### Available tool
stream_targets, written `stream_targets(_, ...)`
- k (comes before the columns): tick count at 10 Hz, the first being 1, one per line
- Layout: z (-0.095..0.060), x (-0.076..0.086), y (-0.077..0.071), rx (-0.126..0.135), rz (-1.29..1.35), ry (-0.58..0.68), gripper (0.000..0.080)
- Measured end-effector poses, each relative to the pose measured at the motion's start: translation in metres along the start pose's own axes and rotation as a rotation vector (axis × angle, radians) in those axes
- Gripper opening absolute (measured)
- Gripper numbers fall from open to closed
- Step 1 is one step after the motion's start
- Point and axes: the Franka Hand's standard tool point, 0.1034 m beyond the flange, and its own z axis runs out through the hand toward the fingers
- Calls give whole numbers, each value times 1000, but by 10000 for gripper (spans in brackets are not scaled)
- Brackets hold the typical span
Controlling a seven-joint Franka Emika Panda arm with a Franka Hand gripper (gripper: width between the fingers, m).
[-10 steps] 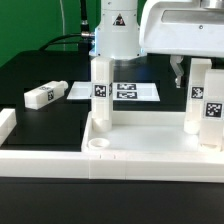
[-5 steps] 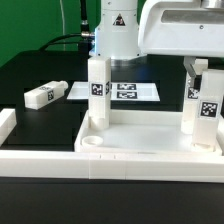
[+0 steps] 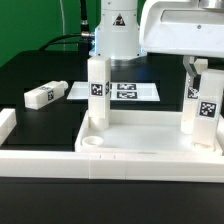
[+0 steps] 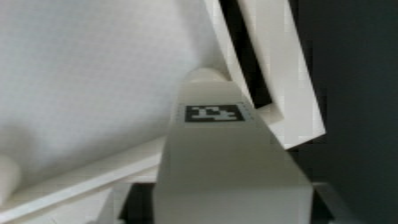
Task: Assemble desk
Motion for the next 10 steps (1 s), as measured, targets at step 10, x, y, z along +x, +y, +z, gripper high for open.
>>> stream_targets(10, 2, -7, -6, 93, 929, -7, 292)
